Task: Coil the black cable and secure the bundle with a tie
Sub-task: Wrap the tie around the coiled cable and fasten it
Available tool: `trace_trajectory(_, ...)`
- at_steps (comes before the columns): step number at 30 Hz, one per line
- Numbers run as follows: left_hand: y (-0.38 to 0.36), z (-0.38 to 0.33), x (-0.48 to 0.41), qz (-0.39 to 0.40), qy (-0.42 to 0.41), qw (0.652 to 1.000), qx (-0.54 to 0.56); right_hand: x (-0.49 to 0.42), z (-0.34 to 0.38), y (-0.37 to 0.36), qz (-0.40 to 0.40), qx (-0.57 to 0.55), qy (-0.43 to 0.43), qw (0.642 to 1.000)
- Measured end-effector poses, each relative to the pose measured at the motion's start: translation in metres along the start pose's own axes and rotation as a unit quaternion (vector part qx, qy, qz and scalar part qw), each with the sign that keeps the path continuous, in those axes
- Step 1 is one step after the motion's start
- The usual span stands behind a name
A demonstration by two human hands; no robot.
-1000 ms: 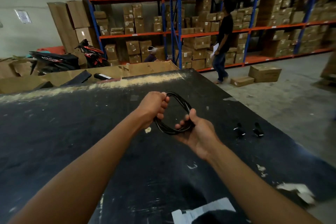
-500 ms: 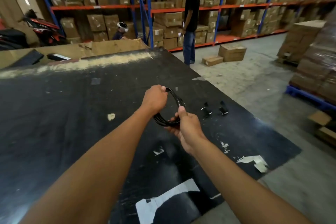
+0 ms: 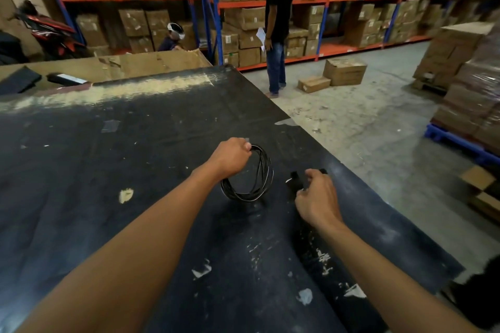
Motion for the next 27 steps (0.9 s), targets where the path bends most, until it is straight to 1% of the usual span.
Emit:
trace_trajectory(3, -0.01, 0.001, -0.014, 0.016, 0.003, 0.999, 0.035, -0.015, 0.0, -0.011, 0.055, 0.067, 0.031, 0.996)
trace_trajectory(6, -0.015, 0.001, -0.022, 0.02, 0.007, 0.997, 0.081, -0.029, -0.006, -0.012, 0.072, 0.102, 0.032, 0.992)
trace_trajectory(8, -0.011, -0.001, -0.024, 0.007, 0.003, 0.997, 0.079, -0.035, -0.009, -0.011, 0.075, 0.109, 0.04, 0.99)
trace_trajectory(11, -0.002, -0.003, -0.025, -0.036, 0.007, 0.998, 0.054, -0.041, -0.009, -0.01, 0.076, 0.126, 0.068, 0.987)
trace_trajectory(14, 0.01, -0.001, -0.022, -0.086, 0.018, 0.995, 0.041, -0.042, 0.0, 0.002, 0.041, 0.086, 0.12, 0.988)
trace_trajectory(16, 0.017, 0.001, -0.021, -0.105, 0.025, 0.993, 0.037, -0.04, 0.02, 0.015, 0.011, 0.003, 0.183, 0.983)
trace_trajectory(18, 0.022, 0.001, -0.022, -0.114, 0.027, 0.992, 0.036, -0.035, 0.049, 0.027, 0.009, -0.088, 0.242, 0.966)
trace_trajectory(20, 0.026, -0.001, -0.024, -0.119, 0.024, 0.992, 0.039, -0.027, 0.077, 0.03, 0.028, -0.125, 0.306, 0.943)
trace_trajectory(21, 0.028, -0.004, -0.025, -0.123, 0.019, 0.992, 0.036, -0.024, 0.089, 0.029, 0.041, -0.118, 0.34, 0.932)
trace_trajectory(24, 0.037, -0.013, -0.028, -0.138, 0.004, 0.99, 0.02, -0.011, 0.11, 0.014, 0.081, -0.047, 0.431, 0.897)
trace_trajectory(27, 0.045, -0.022, -0.031, -0.142, -0.018, 0.99, 0.021, -0.007, 0.112, -0.002, 0.12, 0.009, 0.467, 0.876)
Point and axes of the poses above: each hand's wrist, its own x-axis away from the middle knuckle, its own y-axis out of the back of the hand, z = x × y, the point moved 9 cm from there along -x, towards the middle knuckle, and after that the axes turned 15 degrees about -x, right-handed, at the moved point
